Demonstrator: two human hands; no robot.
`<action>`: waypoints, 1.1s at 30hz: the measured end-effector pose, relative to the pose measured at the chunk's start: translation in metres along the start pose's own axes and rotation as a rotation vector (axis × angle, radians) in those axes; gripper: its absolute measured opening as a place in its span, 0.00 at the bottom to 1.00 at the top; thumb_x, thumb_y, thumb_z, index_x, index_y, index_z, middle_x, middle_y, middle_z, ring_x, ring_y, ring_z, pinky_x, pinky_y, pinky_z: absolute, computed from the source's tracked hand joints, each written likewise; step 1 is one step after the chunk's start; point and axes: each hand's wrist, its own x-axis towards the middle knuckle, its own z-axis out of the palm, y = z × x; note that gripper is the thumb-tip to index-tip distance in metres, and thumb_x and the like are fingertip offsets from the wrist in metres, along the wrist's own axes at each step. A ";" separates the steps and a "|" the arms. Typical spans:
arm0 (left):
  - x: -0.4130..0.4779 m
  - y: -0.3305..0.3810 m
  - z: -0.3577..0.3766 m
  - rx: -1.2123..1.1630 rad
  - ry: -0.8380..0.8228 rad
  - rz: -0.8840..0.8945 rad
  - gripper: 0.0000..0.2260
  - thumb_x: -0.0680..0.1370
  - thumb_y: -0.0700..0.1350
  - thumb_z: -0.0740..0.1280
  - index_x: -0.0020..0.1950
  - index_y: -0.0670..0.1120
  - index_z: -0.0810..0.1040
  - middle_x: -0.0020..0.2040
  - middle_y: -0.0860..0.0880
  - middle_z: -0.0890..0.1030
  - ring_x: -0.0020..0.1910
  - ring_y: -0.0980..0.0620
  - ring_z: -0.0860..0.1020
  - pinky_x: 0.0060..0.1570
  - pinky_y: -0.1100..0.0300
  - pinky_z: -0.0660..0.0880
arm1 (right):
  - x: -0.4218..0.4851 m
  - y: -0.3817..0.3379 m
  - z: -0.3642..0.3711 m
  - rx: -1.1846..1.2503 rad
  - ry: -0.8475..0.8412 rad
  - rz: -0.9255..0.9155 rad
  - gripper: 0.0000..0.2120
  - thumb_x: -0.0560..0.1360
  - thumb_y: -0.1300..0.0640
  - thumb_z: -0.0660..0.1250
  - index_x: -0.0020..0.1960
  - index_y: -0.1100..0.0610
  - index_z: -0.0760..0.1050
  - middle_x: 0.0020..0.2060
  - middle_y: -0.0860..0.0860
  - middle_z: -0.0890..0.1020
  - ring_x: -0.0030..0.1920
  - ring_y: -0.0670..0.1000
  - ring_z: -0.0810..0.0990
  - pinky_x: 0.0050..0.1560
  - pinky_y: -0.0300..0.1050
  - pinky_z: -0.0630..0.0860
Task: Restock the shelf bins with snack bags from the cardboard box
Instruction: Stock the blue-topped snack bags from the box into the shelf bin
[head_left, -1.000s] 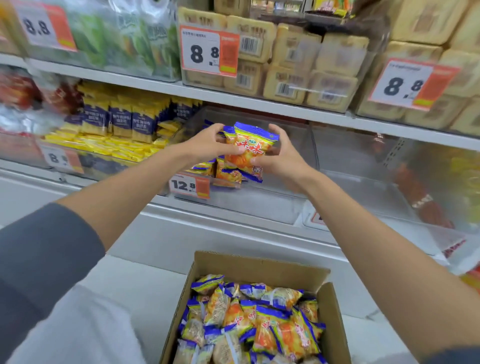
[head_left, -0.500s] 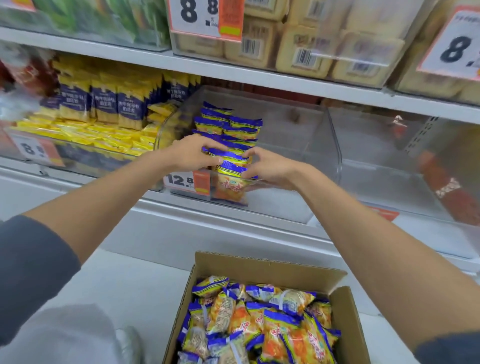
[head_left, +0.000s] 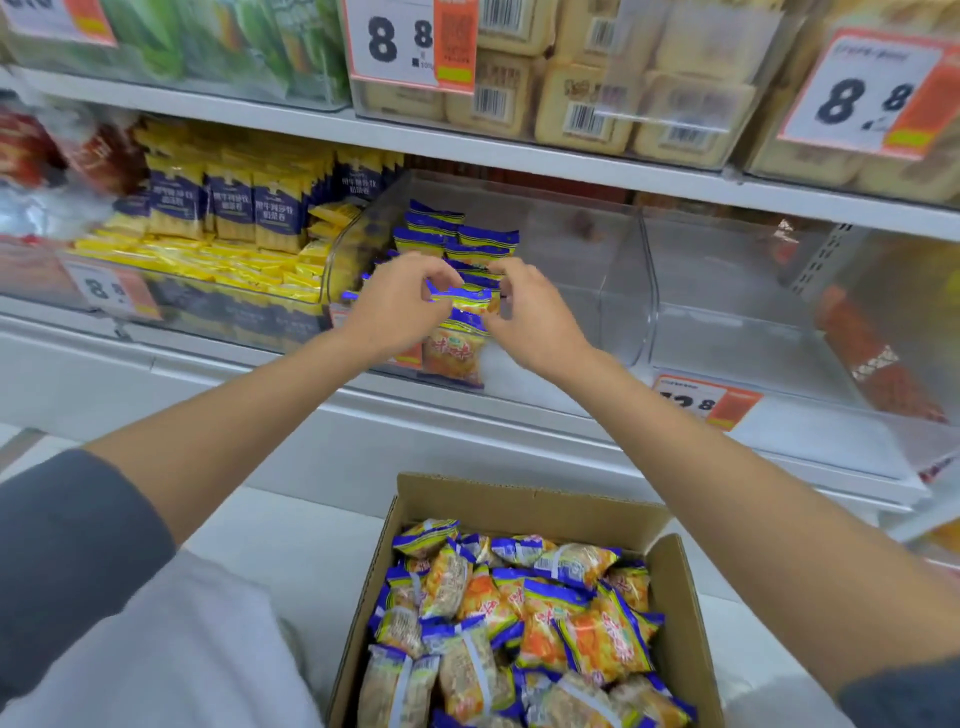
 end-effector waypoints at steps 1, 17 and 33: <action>-0.014 0.008 0.004 -0.033 -0.019 0.016 0.09 0.73 0.38 0.69 0.50 0.49 0.82 0.44 0.53 0.78 0.38 0.54 0.74 0.44 0.59 0.73 | -0.018 0.001 -0.005 0.005 0.088 -0.075 0.22 0.73 0.62 0.67 0.66 0.57 0.70 0.57 0.54 0.77 0.52 0.52 0.76 0.56 0.49 0.73; -0.185 -0.006 0.124 -0.096 -0.754 -0.239 0.06 0.77 0.40 0.69 0.53 0.47 0.82 0.52 0.55 0.80 0.40 0.65 0.75 0.38 0.73 0.70 | -0.231 0.168 0.050 -0.271 -0.844 0.489 0.13 0.75 0.49 0.67 0.48 0.58 0.70 0.40 0.53 0.76 0.40 0.51 0.76 0.37 0.45 0.71; -0.181 0.014 0.150 -0.458 -0.851 -0.407 0.33 0.73 0.43 0.75 0.75 0.47 0.65 0.69 0.54 0.72 0.66 0.56 0.73 0.66 0.57 0.71 | -0.212 0.127 0.034 0.561 -0.359 0.418 0.29 0.68 0.59 0.78 0.63 0.50 0.69 0.51 0.48 0.77 0.51 0.48 0.79 0.51 0.43 0.78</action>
